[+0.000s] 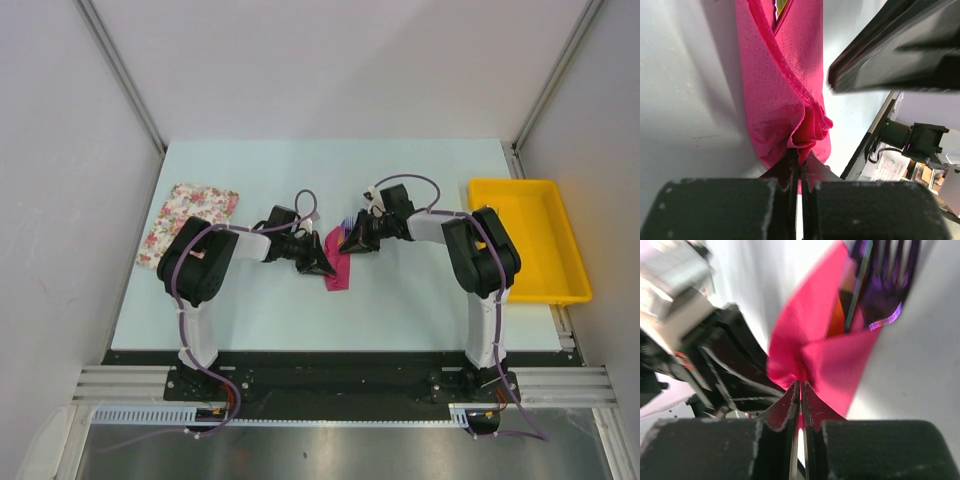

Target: Place the utensils on the paper napkin and roll it up

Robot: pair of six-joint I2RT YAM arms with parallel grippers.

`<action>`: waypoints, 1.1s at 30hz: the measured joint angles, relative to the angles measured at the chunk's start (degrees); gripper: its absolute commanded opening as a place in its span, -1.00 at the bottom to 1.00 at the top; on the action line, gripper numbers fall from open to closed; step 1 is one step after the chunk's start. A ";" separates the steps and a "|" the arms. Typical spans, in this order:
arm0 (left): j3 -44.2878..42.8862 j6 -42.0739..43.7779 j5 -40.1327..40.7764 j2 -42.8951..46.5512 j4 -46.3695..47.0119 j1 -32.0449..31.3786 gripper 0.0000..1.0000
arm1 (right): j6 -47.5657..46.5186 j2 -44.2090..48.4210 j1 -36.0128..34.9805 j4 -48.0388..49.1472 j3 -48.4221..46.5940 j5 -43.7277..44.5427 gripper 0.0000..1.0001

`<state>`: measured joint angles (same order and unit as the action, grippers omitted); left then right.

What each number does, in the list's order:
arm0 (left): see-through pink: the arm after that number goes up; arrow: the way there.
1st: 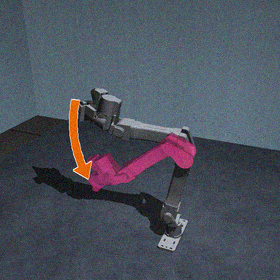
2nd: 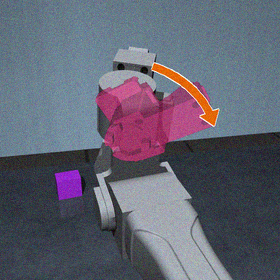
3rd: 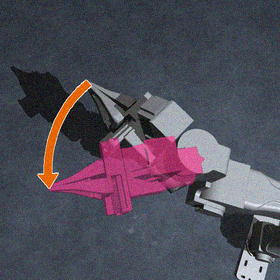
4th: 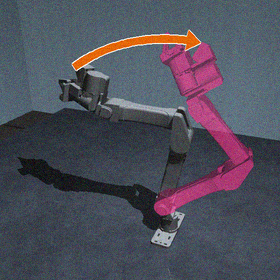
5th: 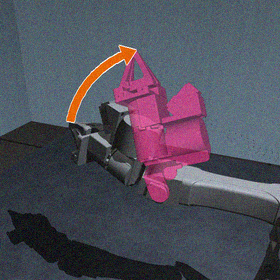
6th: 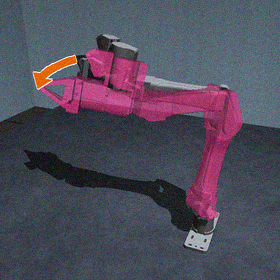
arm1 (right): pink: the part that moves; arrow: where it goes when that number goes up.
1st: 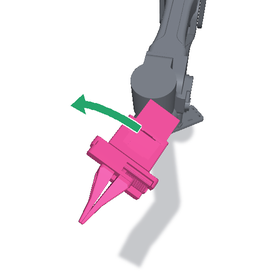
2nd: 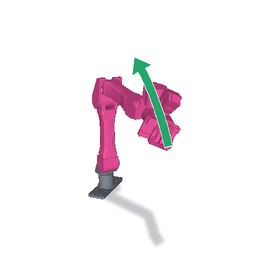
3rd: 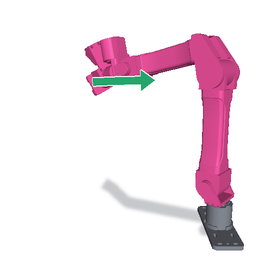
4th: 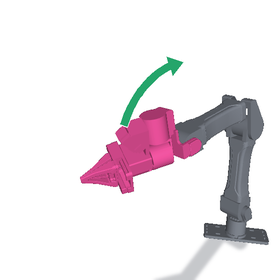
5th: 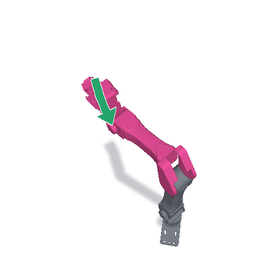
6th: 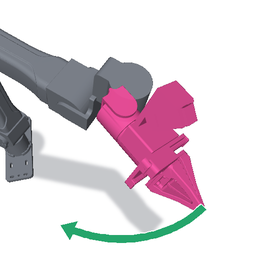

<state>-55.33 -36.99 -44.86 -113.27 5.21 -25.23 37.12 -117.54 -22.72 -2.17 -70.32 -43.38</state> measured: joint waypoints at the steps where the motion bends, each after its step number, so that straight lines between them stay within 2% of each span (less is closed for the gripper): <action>1: 0.00 0.00 0.02 0.00 0.00 0.00 -1.00 | 0.11 0.00 -0.17 0.15 0.83 -0.15 -0.85; 24: -0.42 1.16 0.39 0.37 -0.76 -0.63 -1.00 | 0.79 -4.09 -0.57 5.92 1.51 -2.05 -0.88; 33: -1.11 1.46 2.67 3.85 -0.44 -4.28 -1.00 | -0.09 -4.20 -1.60 4.37 0.57 -0.44 -0.95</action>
<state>-56.45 -35.53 -42.19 -109.43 4.78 -29.52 37.04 -121.73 -24.32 2.20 -69.76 -43.81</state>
